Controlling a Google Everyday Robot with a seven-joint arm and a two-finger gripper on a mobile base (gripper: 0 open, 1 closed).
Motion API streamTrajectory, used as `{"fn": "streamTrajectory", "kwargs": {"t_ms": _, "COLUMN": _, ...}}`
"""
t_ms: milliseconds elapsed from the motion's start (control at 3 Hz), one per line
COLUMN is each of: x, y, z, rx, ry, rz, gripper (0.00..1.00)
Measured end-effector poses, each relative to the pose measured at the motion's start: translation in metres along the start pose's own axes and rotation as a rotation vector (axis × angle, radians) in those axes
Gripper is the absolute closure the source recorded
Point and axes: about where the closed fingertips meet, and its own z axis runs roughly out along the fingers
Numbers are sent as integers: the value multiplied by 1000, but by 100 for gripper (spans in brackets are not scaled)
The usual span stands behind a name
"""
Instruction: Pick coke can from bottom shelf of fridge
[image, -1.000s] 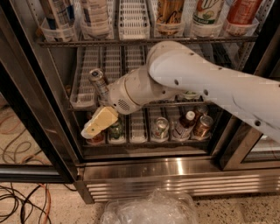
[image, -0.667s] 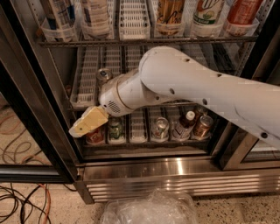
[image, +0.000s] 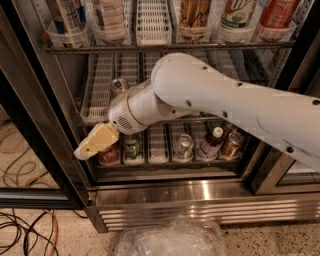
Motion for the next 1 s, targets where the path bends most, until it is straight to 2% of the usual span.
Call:
{"fn": "streamTrajectory", "kwargs": {"t_ms": 333, "x": -2, "y": 39, "z": 27, "rx": -39, "ry": -11, "rz": 111, "gripper": 0}}
{"fn": "streamTrajectory", "kwargs": {"t_ms": 667, "x": 6, "y": 102, "z": 57, "rx": -45, "ry": -26, "rz": 300, "gripper": 0}}
{"fn": "streamTrajectory", "kwargs": {"t_ms": 1000, "x": 21, "y": 136, "z": 68, "rx": 46, "ry": -18, "rz": 330, "gripper": 0}}
